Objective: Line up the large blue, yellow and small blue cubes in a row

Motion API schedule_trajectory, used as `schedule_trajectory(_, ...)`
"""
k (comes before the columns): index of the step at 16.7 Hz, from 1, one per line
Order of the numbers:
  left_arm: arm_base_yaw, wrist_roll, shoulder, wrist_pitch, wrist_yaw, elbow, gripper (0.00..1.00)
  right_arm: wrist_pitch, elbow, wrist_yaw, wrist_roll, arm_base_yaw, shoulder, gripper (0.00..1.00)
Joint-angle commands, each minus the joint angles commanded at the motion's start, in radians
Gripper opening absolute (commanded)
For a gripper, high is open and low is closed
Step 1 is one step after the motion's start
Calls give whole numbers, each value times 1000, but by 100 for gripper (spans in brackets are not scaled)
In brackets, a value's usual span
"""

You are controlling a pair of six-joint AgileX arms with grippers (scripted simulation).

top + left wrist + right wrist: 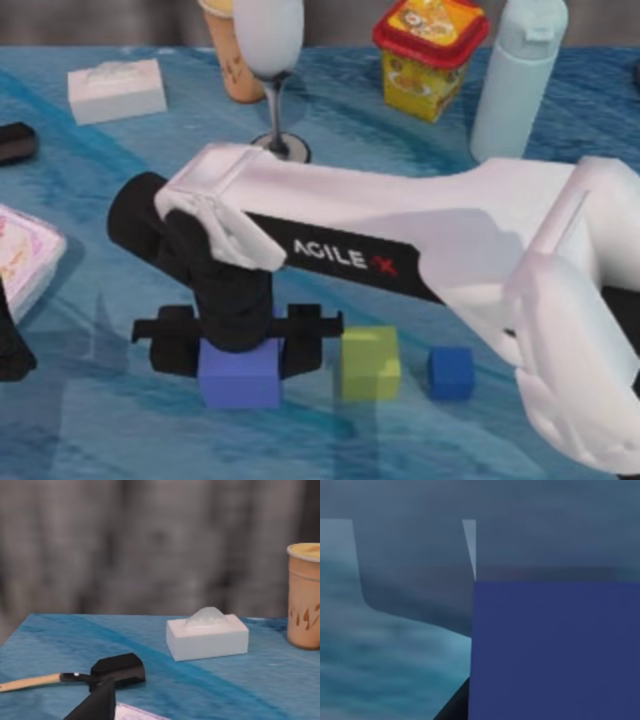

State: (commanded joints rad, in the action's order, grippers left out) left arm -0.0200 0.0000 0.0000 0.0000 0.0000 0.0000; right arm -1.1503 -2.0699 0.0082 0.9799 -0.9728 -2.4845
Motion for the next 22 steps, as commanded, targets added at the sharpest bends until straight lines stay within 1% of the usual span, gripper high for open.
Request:
schedule_trajectory(11,0,0,0,0,0,0,100,0,0,0,0,0,0,98)
schedule_trajectory(12,0,0,0,0,0,0,100,0,0,0,0,0,0,100)
schedule_trajectory(22,0,0,0,0,0,0,100,-18,-18,1,1,0,-1,100)
